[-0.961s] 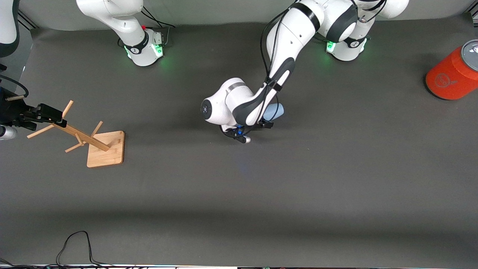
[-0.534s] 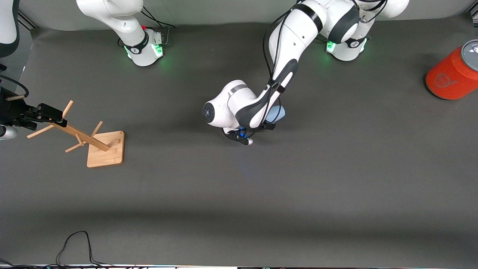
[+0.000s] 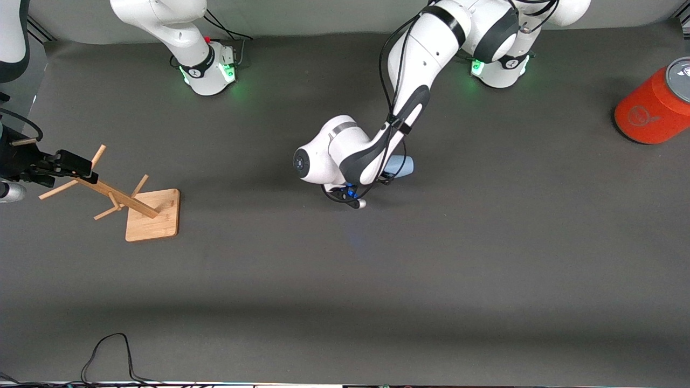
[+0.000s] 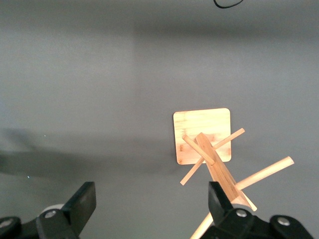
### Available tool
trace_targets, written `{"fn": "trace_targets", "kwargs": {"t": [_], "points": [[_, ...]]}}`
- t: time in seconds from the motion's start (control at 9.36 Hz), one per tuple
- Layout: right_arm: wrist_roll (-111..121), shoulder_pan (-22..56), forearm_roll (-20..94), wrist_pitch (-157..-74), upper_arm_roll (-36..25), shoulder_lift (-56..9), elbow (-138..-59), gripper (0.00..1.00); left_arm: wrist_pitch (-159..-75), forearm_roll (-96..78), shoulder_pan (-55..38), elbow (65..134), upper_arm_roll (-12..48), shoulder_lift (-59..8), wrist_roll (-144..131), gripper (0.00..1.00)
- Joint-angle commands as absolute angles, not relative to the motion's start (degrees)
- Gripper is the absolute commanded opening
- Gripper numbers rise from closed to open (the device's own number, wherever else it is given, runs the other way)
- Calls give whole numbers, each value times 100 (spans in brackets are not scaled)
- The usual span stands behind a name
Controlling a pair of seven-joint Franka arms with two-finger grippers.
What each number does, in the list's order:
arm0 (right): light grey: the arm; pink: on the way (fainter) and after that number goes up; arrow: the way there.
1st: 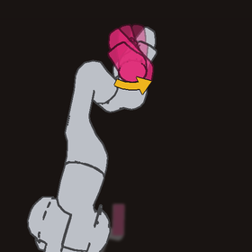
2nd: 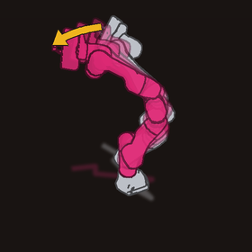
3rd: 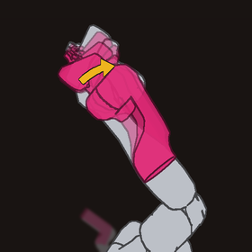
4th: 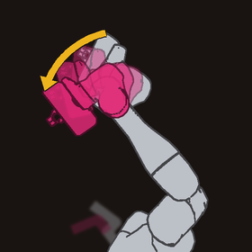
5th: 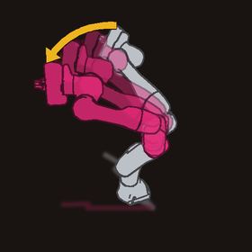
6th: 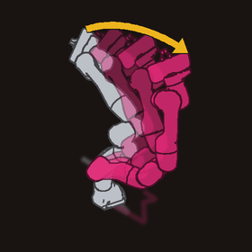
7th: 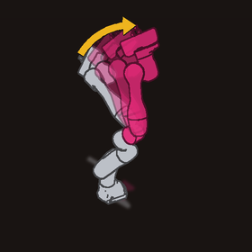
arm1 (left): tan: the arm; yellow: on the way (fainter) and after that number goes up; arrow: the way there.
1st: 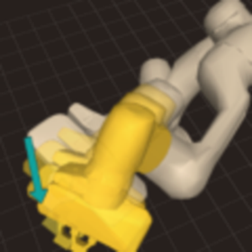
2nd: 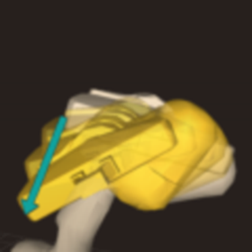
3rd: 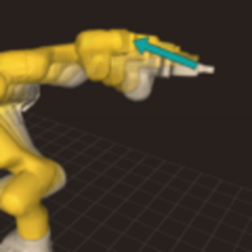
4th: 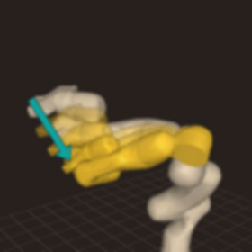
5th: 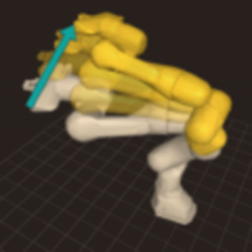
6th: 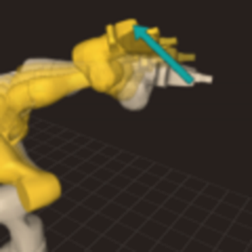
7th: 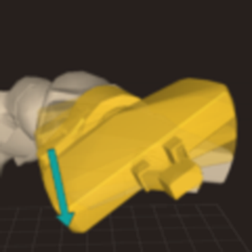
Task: Rotate and upright cup with both arms
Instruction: 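Grasp the blue cup by its rim with the left gripper, then rotate the blue cup upright and set it on the table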
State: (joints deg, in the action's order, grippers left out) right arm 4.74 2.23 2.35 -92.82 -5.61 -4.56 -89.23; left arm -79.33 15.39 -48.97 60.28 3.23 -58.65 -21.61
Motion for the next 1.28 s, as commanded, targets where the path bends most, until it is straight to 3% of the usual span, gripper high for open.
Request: {"fn": "trace_targets", "kwargs": {"t": [0.0,0.43,0.75,1.17], "points": [[343,255,176,-9264,-545,-334,-9018,100,-7744,1644,-4931,6021,281,-5827,-1864,0],[325,255,202,-9264,-554,-334,-9018,100,-7252,1670,-4922,5941,-349,-5398,-1055,0],[334,246,202,-9264,-554,-334,-9018,100,-6742,1600,-4887,5039,-1053,-4951,-1072,0],[325,246,246,-9281,-562,-360,-9026,100,-7371,1188,-4781,5193,-1081,-4273,-2640,0]]}}
